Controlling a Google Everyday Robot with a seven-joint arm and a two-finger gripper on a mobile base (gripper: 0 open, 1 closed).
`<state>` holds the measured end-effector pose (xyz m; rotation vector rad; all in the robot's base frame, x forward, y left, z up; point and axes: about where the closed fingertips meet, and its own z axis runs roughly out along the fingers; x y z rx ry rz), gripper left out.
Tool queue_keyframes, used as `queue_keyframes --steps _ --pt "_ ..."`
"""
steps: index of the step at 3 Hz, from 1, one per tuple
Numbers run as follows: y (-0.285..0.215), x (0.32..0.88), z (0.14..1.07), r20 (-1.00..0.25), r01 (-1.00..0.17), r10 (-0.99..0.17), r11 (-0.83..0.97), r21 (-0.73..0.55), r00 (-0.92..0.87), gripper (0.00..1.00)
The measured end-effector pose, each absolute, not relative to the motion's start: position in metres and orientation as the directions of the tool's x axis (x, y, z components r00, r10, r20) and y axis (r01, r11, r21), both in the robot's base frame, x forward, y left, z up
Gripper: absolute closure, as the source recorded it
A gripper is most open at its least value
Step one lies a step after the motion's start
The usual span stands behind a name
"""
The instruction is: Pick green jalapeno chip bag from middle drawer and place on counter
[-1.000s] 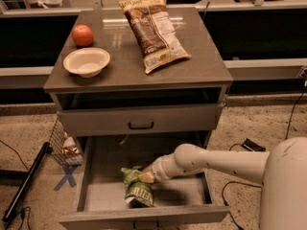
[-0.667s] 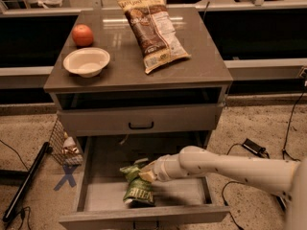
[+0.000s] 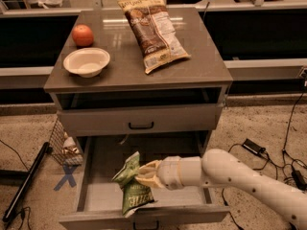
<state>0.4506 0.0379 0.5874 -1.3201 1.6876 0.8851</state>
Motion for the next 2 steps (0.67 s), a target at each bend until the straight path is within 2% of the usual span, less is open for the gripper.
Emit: queue_keyframes --steps 1,2 --pt "0.002 0.435 0.663 -0.915 -0.978 -0.396 0.208 -0.008 -0.077 1.00" --pt "-0.051 0.447 0.752 -0.901 -0.952 -0.420 0.305 -0.027 -0.109 1.00"
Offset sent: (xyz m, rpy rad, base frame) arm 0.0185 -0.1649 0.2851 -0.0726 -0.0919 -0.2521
